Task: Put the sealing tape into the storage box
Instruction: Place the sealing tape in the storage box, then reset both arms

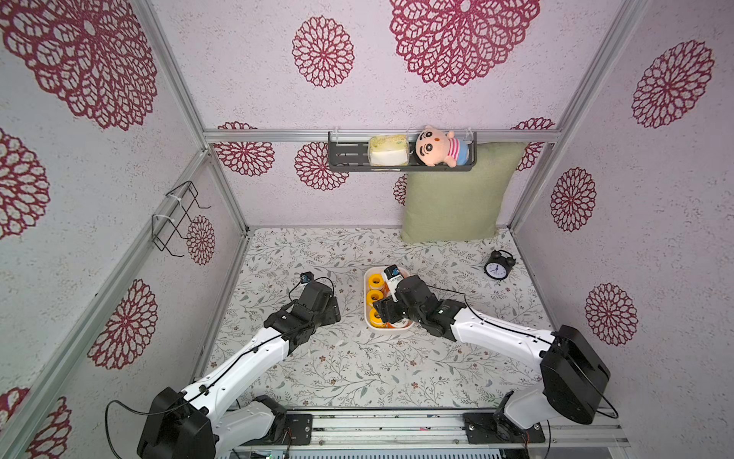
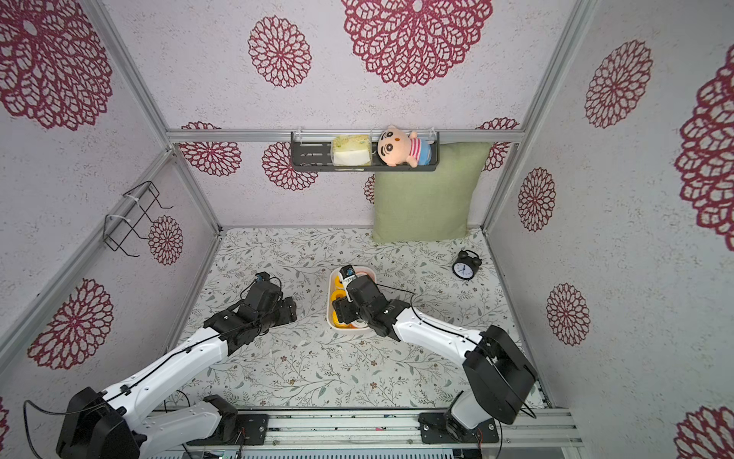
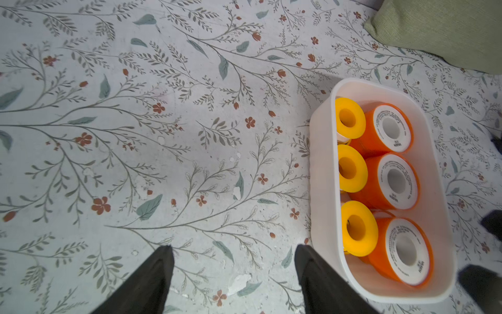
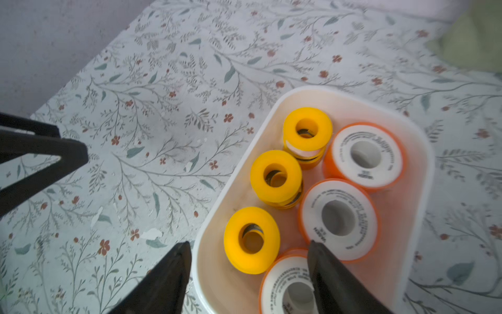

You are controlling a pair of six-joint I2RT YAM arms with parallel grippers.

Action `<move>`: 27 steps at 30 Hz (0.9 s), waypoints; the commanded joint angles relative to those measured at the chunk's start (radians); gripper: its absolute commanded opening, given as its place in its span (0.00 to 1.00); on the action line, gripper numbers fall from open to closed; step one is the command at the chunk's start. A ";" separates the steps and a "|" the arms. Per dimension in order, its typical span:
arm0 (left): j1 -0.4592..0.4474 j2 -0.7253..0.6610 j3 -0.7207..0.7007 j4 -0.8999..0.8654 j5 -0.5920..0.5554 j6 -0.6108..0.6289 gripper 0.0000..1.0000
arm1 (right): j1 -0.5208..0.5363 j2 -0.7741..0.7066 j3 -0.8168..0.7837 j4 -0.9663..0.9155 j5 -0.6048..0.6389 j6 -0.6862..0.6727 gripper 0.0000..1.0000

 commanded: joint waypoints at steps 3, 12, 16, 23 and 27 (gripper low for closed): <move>0.012 -0.027 0.020 0.036 -0.212 0.059 0.79 | -0.046 -0.130 -0.108 0.139 0.192 0.036 0.77; 0.018 -0.084 -0.073 0.274 -0.504 0.207 0.89 | -0.135 -0.298 -0.299 0.289 0.427 0.024 0.83; 0.048 -0.096 -0.117 0.392 -0.549 0.290 0.94 | -0.186 -0.337 -0.358 0.328 0.491 0.007 0.88; 0.149 -0.078 -0.153 0.512 -0.543 0.387 0.98 | -0.293 -0.373 -0.424 0.374 0.559 -0.051 0.95; 0.221 -0.051 -0.149 0.533 -0.513 0.425 0.98 | -0.368 -0.393 -0.472 0.414 0.561 -0.062 0.99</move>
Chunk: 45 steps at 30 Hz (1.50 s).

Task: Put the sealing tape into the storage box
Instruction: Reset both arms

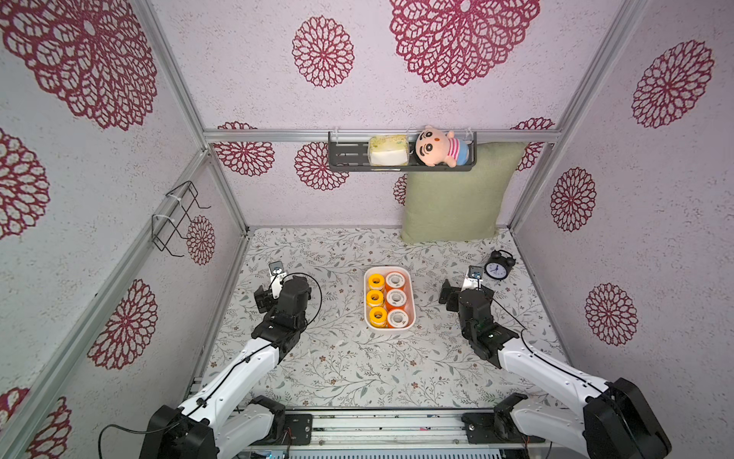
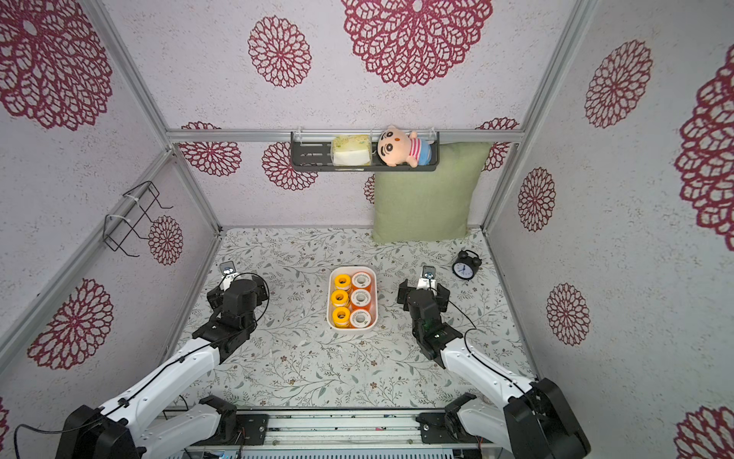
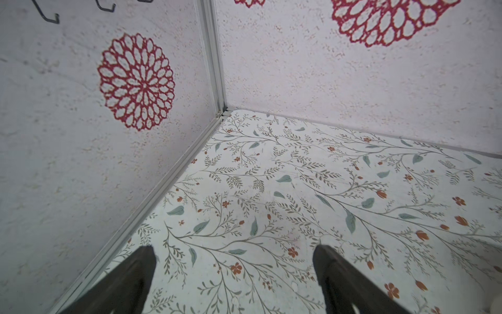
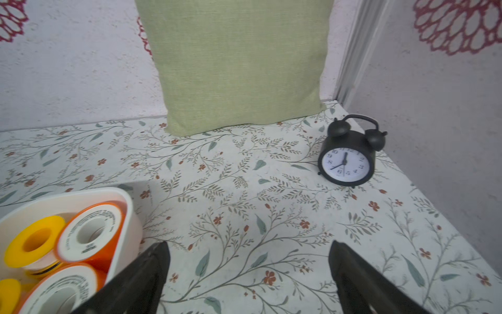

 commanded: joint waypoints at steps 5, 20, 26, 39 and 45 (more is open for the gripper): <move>0.144 0.076 -0.003 0.113 0.111 0.093 0.98 | -0.134 -0.039 -0.094 0.157 0.044 -0.041 0.99; 0.373 0.231 -0.102 0.428 0.481 0.195 0.97 | -0.298 0.051 -0.274 0.540 -0.109 -0.199 0.99; 0.421 0.259 -0.179 0.607 0.599 0.218 0.97 | -0.320 0.137 -0.357 0.809 -0.244 -0.300 0.99; 0.454 0.386 -0.211 0.824 0.765 0.258 0.98 | -0.385 0.355 -0.397 1.144 -0.438 -0.330 0.99; 0.466 0.455 -0.204 0.868 0.757 0.241 0.97 | -0.392 0.423 -0.355 1.121 -0.447 -0.326 0.99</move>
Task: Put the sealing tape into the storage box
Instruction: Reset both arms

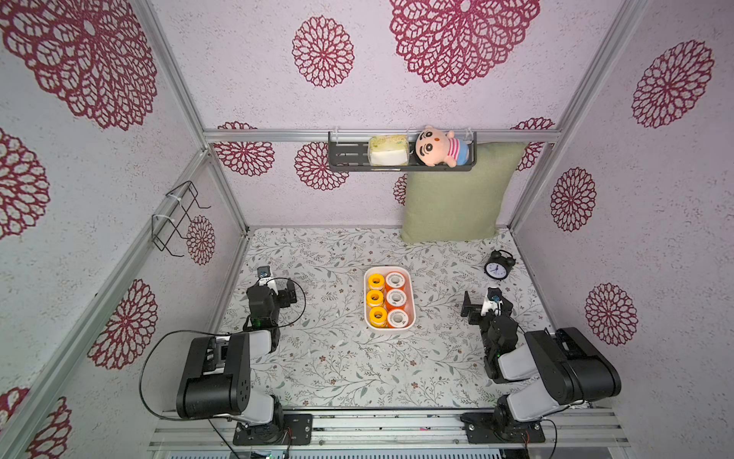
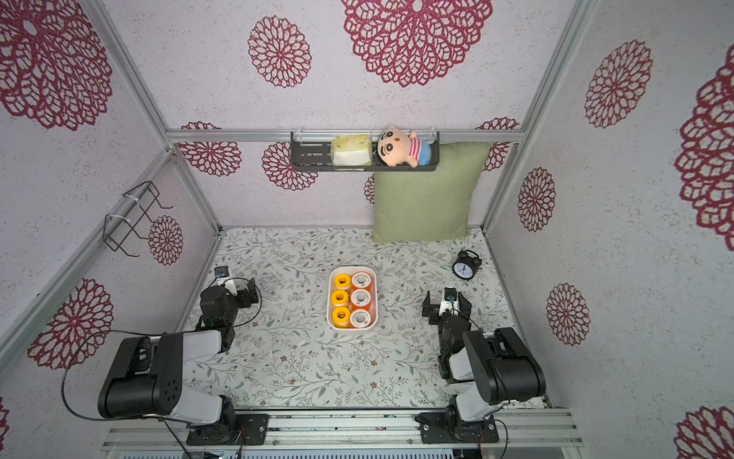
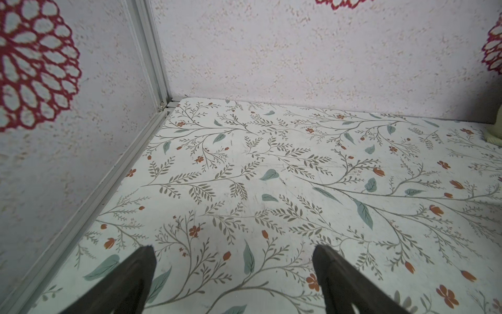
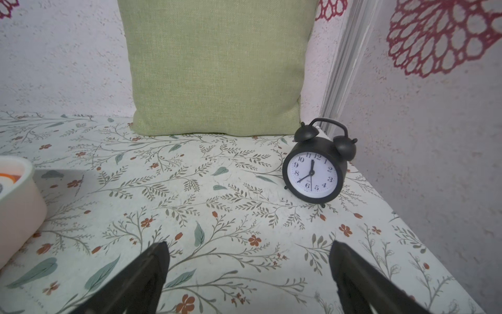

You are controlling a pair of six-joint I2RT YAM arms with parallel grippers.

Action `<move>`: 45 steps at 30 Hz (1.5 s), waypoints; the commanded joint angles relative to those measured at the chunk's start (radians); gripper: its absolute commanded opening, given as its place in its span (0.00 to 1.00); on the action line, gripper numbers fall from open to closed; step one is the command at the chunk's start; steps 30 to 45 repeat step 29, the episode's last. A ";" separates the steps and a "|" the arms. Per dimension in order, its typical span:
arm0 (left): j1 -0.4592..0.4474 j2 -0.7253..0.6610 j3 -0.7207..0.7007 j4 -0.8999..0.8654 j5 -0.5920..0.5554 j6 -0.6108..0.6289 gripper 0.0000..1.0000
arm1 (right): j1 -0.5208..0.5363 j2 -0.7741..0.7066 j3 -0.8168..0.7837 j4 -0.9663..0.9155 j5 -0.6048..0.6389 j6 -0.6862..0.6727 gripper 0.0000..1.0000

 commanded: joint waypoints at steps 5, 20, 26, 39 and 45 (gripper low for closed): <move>0.045 0.029 0.008 0.070 0.020 -0.037 0.98 | -0.027 -0.007 0.067 -0.026 -0.021 0.013 0.99; 0.045 0.031 0.002 0.082 0.020 -0.041 0.98 | -0.038 -0.007 0.082 -0.053 0.003 0.037 0.99; 0.044 0.030 0.004 0.082 0.020 -0.040 0.98 | -0.039 -0.007 0.082 -0.053 0.003 0.037 0.99; 0.045 0.031 0.003 0.083 0.020 -0.040 0.98 | -0.038 -0.008 0.069 -0.029 0.003 0.033 0.99; 0.045 0.031 0.003 0.083 0.020 -0.040 0.98 | -0.038 -0.008 0.069 -0.029 0.003 0.033 0.99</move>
